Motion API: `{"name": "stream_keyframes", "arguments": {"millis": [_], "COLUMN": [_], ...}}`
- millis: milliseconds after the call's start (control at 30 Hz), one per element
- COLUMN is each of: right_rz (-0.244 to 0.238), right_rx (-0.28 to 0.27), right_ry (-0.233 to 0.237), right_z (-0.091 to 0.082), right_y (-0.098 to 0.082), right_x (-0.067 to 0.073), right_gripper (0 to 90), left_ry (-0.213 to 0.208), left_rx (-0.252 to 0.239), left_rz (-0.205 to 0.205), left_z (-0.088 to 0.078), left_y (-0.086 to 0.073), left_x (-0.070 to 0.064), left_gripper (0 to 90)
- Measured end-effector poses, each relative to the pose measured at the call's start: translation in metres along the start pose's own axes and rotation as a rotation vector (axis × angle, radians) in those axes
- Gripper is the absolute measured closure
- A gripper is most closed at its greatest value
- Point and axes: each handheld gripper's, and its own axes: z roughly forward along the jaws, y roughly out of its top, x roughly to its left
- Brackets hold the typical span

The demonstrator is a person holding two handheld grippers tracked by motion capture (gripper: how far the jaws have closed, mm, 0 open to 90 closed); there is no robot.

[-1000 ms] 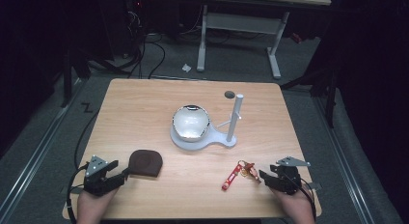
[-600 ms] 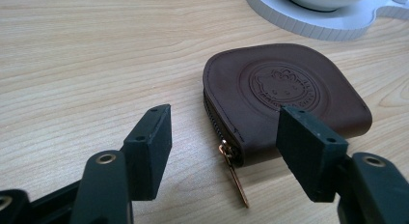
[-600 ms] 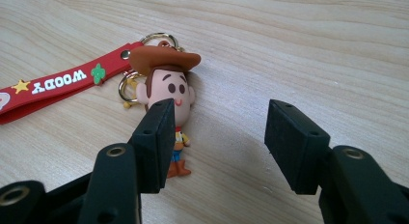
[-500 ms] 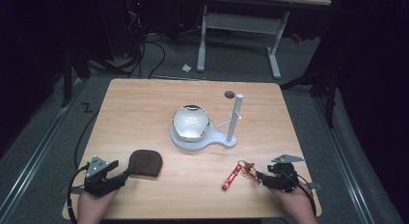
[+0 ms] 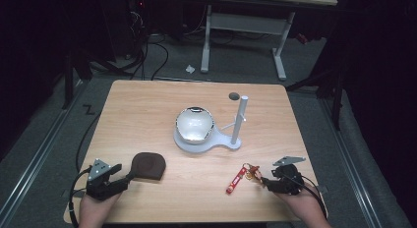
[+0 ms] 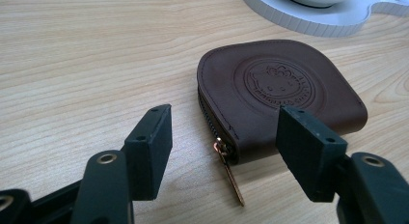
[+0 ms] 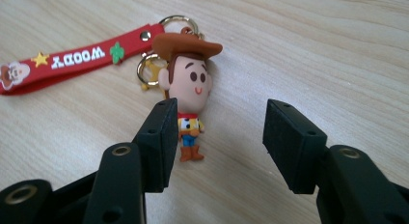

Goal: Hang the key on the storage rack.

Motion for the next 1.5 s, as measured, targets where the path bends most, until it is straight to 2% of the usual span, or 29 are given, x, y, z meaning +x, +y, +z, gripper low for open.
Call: {"name": "stream_keyframes", "arguments": {"millis": [333,500,667,733,867,1033,1200,1500], "right_rz": [-0.058,-0.088,-0.115,-0.109,-0.127,-0.128,-0.111,-0.132], "right_rx": [0.085,0.134,0.161,0.184,0.199,0.221,0.231,0.256], "right_ry": [-0.015,-0.014,-0.004,0.009,0.014,-0.011,-0.007,-0.016], "right_z": [-0.003,-0.002,0.0,0.002,0.007,0.012,0.018,0.026], "right_y": [0.006,0.01,0.016,0.021,0.028,0.036,0.04,0.044], "right_x": [0.004,0.008,0.014,0.017,0.021,0.023,0.022,0.024], "right_gripper": [46.3,46.5,47.3,50.0,51.5,52.1,53.9,60.3], "left_ry": [-0.009,-0.011,-0.013,-0.015,-0.016,-0.018,-0.018,-0.018], "left_rx": [0.011,0.014,0.015,0.015,0.015,0.017,0.016,0.014], "left_rz": [-0.001,-0.002,-0.002,-0.004,-0.005,-0.004,-0.006,-0.01], "left_z": [0.002,0.002,0.003,0.003,0.002,0.002,0.002,0.001], "left_y": [-0.001,-0.001,-0.001,-0.001,-0.001,-0.001,-0.002,-0.002], "left_x": [0.0,0.001,0.001,0.001,0.002,0.002,0.003,0.003], "left_gripper": [38.2,38.2,38.2,38.2,38.2,38.2,38.3,38.7]}}
